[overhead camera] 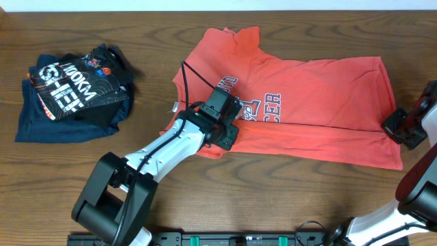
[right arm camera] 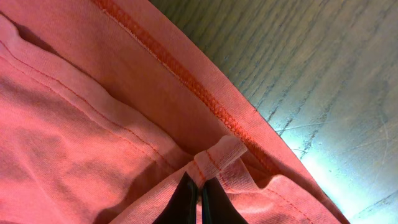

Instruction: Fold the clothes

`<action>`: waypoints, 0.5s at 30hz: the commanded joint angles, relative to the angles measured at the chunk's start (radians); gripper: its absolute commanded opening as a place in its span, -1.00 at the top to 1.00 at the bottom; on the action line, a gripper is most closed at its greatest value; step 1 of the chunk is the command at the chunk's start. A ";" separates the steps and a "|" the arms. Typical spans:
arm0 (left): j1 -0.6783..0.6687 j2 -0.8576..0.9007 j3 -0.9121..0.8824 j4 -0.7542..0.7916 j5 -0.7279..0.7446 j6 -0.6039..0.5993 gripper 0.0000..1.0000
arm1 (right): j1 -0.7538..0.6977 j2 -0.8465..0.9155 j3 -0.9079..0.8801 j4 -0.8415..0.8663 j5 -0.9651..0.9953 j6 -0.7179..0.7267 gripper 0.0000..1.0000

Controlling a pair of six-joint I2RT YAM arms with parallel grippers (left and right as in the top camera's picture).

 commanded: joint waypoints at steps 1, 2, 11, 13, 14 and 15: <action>0.006 -0.008 0.012 0.042 -0.083 0.002 0.88 | 0.010 0.009 -0.001 -0.002 0.006 -0.015 0.92; 0.008 -0.008 0.012 0.058 -0.096 0.002 0.88 | 0.009 0.009 -0.001 -0.002 0.006 -0.015 0.92; 0.057 -0.008 0.012 0.213 -0.104 0.002 0.88 | 0.009 0.009 -0.001 -0.004 0.007 -0.015 0.92; 0.065 -0.008 0.012 0.243 -0.104 0.003 0.87 | 0.009 0.009 -0.001 -0.003 0.007 -0.015 0.92; 0.068 -0.008 0.012 0.259 -0.104 0.003 0.88 | 0.010 0.009 -0.001 -0.003 0.007 -0.015 0.92; 0.069 -0.008 0.012 0.272 -0.104 0.003 0.88 | 0.010 0.009 -0.001 -0.004 0.007 -0.015 0.92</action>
